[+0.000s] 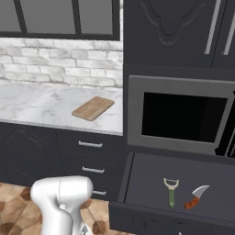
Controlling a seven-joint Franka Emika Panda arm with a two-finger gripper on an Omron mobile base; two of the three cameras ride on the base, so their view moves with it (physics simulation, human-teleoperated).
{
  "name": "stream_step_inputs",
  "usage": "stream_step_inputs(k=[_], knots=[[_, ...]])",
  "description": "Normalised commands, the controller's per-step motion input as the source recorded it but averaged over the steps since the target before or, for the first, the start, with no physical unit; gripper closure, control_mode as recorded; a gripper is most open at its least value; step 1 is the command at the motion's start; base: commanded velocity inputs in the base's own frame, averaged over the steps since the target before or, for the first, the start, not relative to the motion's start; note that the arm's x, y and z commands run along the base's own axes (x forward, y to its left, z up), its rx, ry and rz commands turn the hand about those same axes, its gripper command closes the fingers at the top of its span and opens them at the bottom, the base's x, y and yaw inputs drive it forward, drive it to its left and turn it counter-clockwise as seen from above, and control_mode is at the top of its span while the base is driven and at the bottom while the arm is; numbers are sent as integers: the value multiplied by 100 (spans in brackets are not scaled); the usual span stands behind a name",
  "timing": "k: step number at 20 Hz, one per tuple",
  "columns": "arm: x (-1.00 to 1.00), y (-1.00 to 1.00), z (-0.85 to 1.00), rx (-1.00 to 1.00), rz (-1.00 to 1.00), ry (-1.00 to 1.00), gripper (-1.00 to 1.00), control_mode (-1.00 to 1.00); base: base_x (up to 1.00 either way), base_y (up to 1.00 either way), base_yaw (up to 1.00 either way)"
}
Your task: Open the drawer on the right and place the cutting tools on the cutting board.
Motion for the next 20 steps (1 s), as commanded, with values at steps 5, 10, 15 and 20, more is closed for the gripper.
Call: stream_step_inputs(k=[5, 10, 15, 20], knots=[[-69, -15, 22, 1, 0, -17, -100, -100, 0, 0, 0], [-75, 0, 71, 0, -1, -27, -100, -100, 0, 0, 0], [-94, -6, 93, -1, -9, -25, -100, -100, 0, 0, 0], [-100, -19, 91, -1, -16, -19, -100, -100, 0, 0, 0]])
